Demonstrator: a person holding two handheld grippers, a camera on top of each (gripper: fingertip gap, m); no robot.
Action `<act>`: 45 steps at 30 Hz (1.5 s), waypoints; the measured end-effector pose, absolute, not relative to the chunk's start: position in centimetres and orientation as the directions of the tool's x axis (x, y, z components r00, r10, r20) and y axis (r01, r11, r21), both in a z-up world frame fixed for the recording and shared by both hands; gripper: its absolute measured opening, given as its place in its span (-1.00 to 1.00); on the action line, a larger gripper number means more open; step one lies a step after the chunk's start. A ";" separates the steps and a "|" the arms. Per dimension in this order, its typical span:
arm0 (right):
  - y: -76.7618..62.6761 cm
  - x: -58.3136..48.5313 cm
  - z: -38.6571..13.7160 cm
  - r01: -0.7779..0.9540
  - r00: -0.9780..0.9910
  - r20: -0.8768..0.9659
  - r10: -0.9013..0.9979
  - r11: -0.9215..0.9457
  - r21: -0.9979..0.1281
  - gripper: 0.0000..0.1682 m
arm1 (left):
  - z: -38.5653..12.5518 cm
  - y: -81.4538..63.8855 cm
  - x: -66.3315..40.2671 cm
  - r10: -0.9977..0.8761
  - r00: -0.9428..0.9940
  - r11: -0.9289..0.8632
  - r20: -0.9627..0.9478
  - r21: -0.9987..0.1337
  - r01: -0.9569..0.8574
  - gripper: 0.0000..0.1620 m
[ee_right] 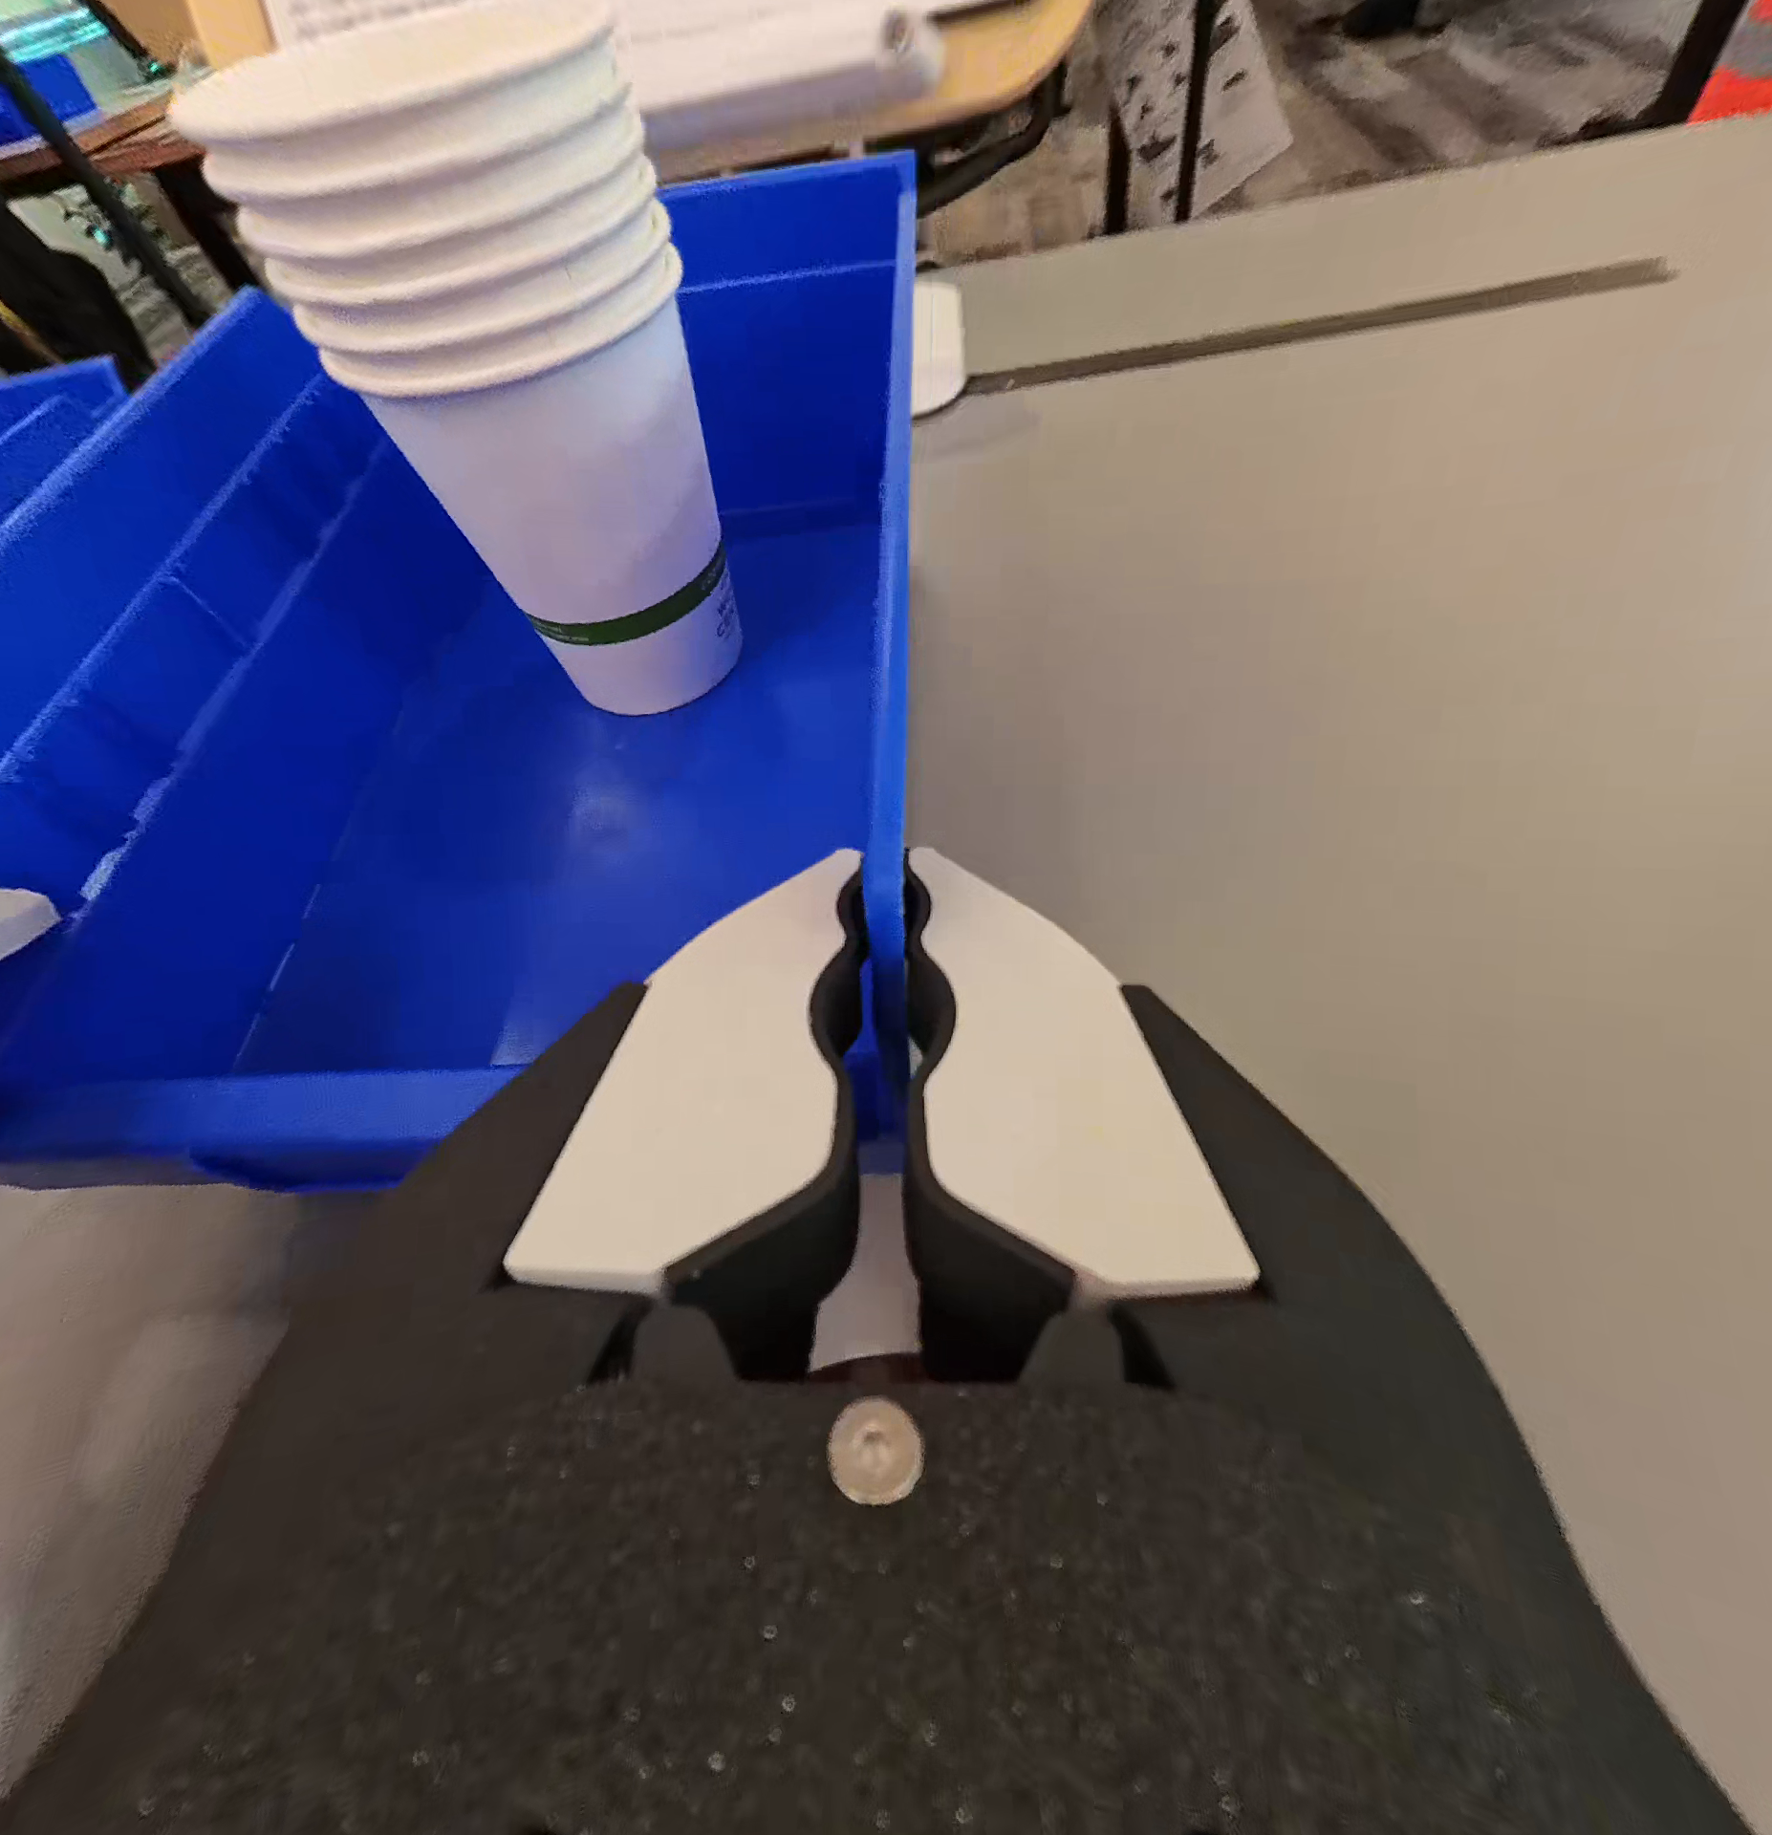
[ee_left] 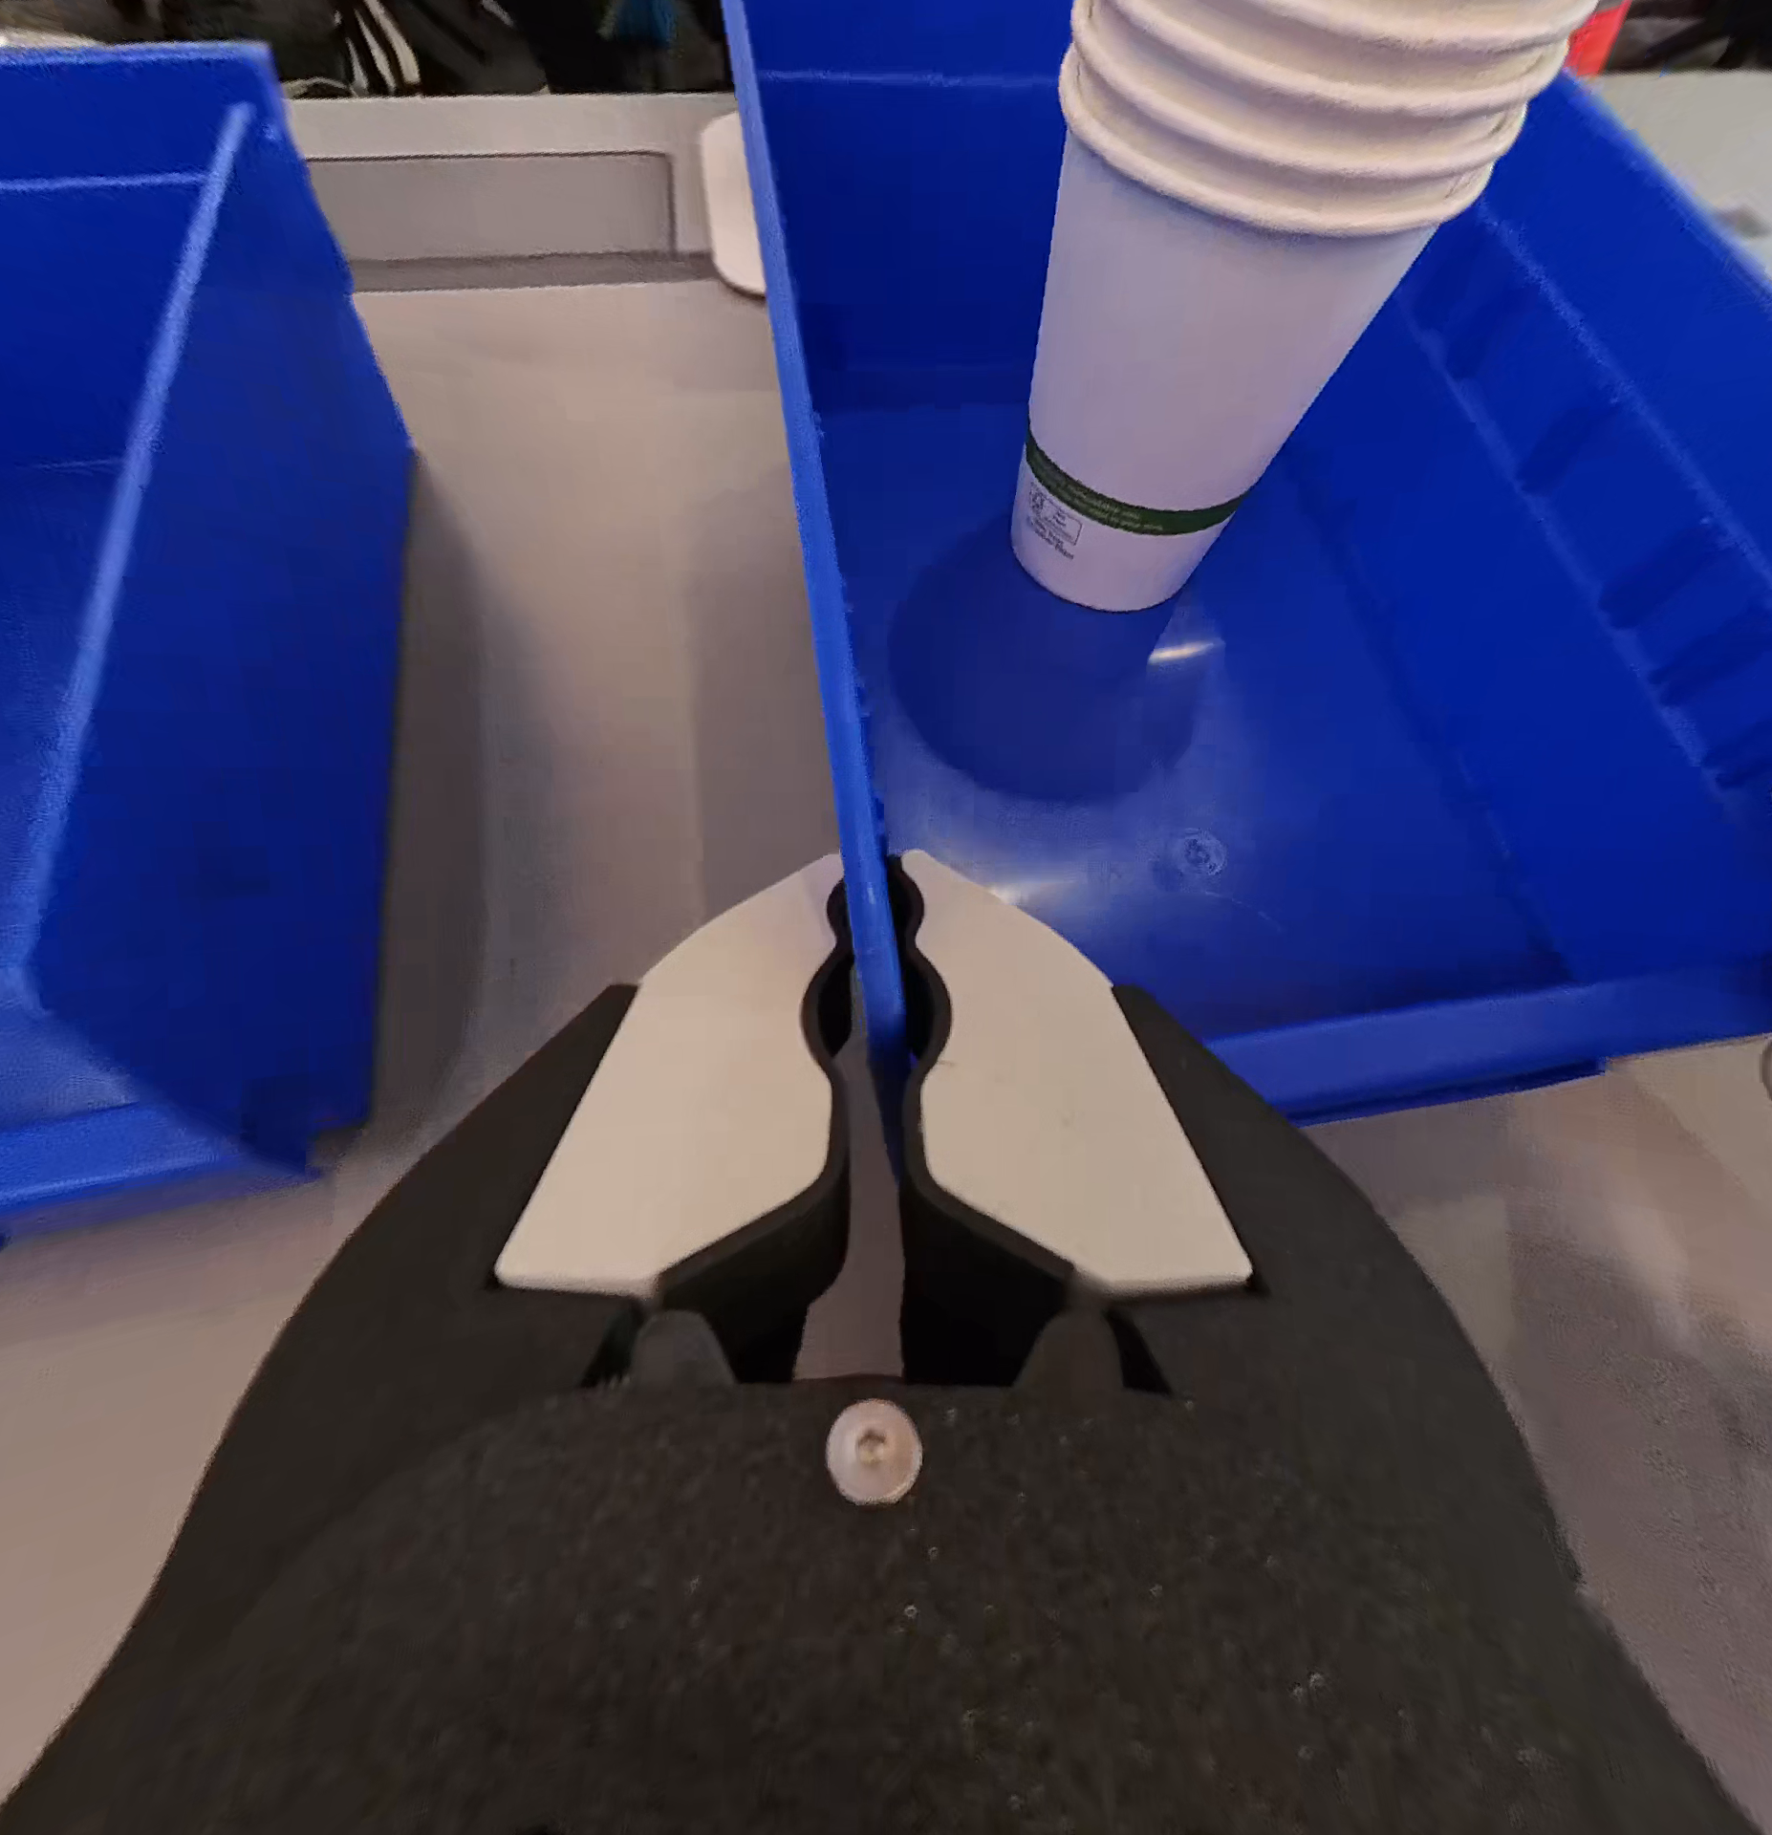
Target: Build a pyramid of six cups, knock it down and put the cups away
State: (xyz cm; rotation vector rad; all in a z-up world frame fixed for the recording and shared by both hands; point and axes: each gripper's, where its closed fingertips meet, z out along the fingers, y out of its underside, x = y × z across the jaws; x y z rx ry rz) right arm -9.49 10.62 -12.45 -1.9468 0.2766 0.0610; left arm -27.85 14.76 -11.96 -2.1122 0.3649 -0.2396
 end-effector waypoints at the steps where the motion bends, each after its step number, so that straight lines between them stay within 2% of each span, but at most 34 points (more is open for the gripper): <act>1: 10.8 -10.1 -12.9 -0.221 0.972 -0.176 -0.153 -0.373 -0.901 -0.97 | -12.2 14.9 -28.5 -0.345 0.938 -0.517 0.026 -0.840 -0.167 -0.96; 8: 11.6 -11.1 -13.0 -0.210 0.976 -0.169 -0.139 -0.372 -0.904 -0.94 | -13.4 15.3 -29.6 -0.337 0.937 -0.544 0.093 -0.831 -0.113 -0.92; 10: 11.5 -11.7 -12.9 -0.166 0.986 -0.149 -0.075 -0.373 -0.913 -0.78 | -13.3 14.9 -28.9 -0.386 0.915 -0.536 0.118 -0.836 -0.119 -0.74; 11: 11.2 -12.1 -12.8 -0.147 0.989 -0.145 -0.035 -0.379 -0.914 -0.70 | -13.2 14.5 -28.6 -0.409 0.900 -0.541 0.149 -0.834 -0.108 -0.59; 13: 9.8 -13.1 -12.2 -0.095 0.988 -0.134 0.077 -0.380 -0.920 -0.51 | -12.0 13.3 -28.2 -0.449 0.859 -0.562 0.246 -0.825 -0.057 -0.13; 14: 8.8 -13.4 -11.7 -0.059 0.982 -0.120 0.143 -0.372 -0.926 -0.39 | -10.8 12.4 -28.2 -0.473 0.831 -0.559 0.292 -0.828 -0.027 -0.06; 16: 6.5 -13.5 -10.5 0.001 0.962 -0.088 0.259 -0.324 -0.946 -0.29 | -7.9 10.5 -28.9 -0.529 0.777 -0.530 0.341 -0.848 0.012 0.03; 19: 3.2 -12.6 -9.0 0.007 0.927 -0.077 0.368 -0.221 -0.975 -0.22 | -5.2 8.2 -32.2 -0.566 0.769 -0.458 0.297 -0.889 0.006 0.09; 23: 1.5 -10.4 -9.5 0.082 0.923 0.030 0.384 -0.119 -0.989 -0.21 | -4.9 9.2 -40.5 -0.478 0.843 -0.463 0.247 -0.887 -0.003 0.12; 25: 1.8 -10.3 -9.2 0.050 0.925 0.000 0.381 -0.121 -0.991 -0.19 | -6.2 11.1 -46.4 -0.360 0.921 -0.462 0.147 -0.886 -0.040 0.11; 27: 1.9 -10.8 -9.0 -0.007 0.918 -0.054 0.394 -0.119 -0.993 -0.26 | -7.6 13.1 -51.7 -0.249 0.966 -0.478 0.067 -0.876 -0.062 0.08; 33: 1.7 -12.5 -9.8 0.012 0.910 -0.055 0.411 -0.157 -0.987 -0.33 | -12.6 19.1 -57.8 -0.126 0.988 -0.596 0.085 -0.803 -0.007 0.02; 36: 1.6 -12.9 -9.8 0.004 0.908 -0.065 0.414 -0.165 -0.986 -0.34 | -13.6 21.6 -57.9 -0.124 0.976 -0.624 0.178 -0.779 0.063 -0.21; 39: 1.4 -14.1 -10.1 0.042 0.904 -0.034 0.426 -0.168 -0.985 -0.32 | -13.9 22.4 -57.7 -0.123 0.964 -0.638 0.235 -0.763 0.105 -0.71; 41: 1.3 -15.6 -10.2 0.075 0.907 -0.002 0.421 -0.166 -0.983 -0.28 | -13.8 21.9 -58.2 -0.109 0.970 -0.633 0.217 -0.768 0.101 -0.93; 45: 1.4 -22.8 -9.8 0.122 0.868 0.019 0.495 -0.176 -0.977 -0.21 | -13.9 18.6 -58.7 -0.080 0.984 -0.628 0.157 -0.775 0.072 -0.95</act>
